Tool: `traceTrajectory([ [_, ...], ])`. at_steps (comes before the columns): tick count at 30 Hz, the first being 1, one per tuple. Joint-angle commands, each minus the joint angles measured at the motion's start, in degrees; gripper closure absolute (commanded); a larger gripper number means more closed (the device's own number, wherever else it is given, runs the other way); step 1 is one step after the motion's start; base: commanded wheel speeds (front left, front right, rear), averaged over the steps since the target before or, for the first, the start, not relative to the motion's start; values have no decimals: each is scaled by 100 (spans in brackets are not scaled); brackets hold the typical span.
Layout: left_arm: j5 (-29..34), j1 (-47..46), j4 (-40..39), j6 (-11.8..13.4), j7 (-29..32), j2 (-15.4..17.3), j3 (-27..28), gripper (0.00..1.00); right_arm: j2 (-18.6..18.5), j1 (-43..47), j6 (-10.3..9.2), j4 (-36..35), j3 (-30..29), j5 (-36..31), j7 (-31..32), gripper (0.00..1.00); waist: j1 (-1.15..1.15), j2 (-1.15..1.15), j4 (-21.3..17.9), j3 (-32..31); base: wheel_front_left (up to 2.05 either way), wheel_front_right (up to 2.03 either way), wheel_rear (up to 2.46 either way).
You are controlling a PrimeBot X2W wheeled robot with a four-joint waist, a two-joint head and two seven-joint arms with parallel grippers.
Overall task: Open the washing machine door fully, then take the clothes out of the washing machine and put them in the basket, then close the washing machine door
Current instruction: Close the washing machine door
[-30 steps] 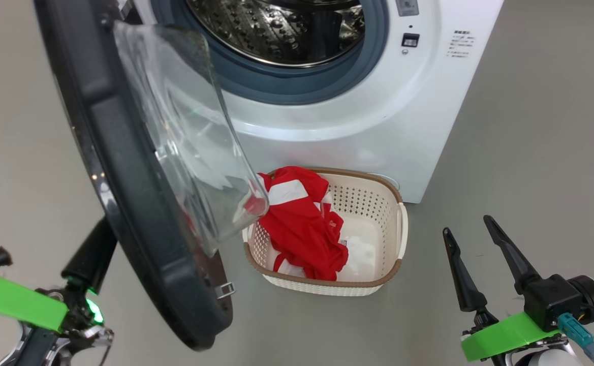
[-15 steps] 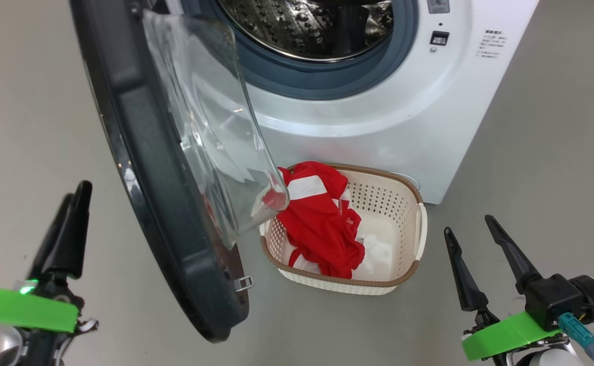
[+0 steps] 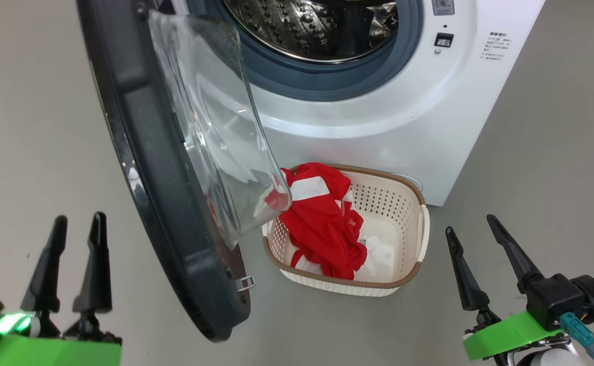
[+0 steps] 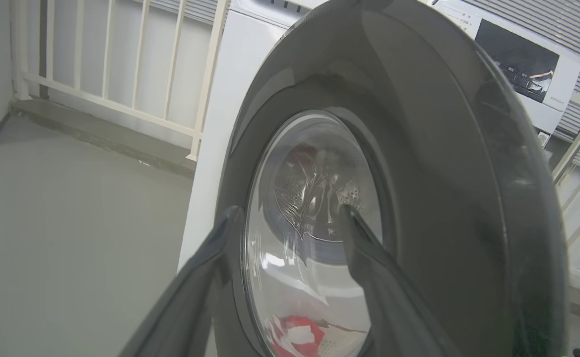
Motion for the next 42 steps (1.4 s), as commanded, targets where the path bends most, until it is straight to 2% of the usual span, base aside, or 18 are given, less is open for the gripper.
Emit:
traceTrajectory([
  [1, 399, 43, -191, 81, -309, 164, 117, 0, -43, -203, 26, -143, 108, -56, -53, 0, 0, 0, -15, -20, 0, 0, 0],
  [7, 1103, 270, -304, 340, -667, 79, -68, 0, -43, -187, 26, -148, 90, -35, -53, 0, 0, 0, -45, -55, 0, 0, 0],
  [13, 1488, 467, -372, 533, -774, 10, -166, 0, -43, -179, 26, -167, 70, -5, -53, 0, 0, 0, -73, -55, 0, 0, 0],
  [31, 2010, 886, -512, 825, -880, -149, -249, 0, -43, -114, 26, -189, 2, 41, -53, 0, 0, 0, -84, -155, 0, 0, 0],
  [42, 2039, 959, -578, 843, -894, -242, -263, 0, -43, -111, 26, -234, -26, 3, -53, 0, 0, 0, -85, -101, 0, 0, 0],
])
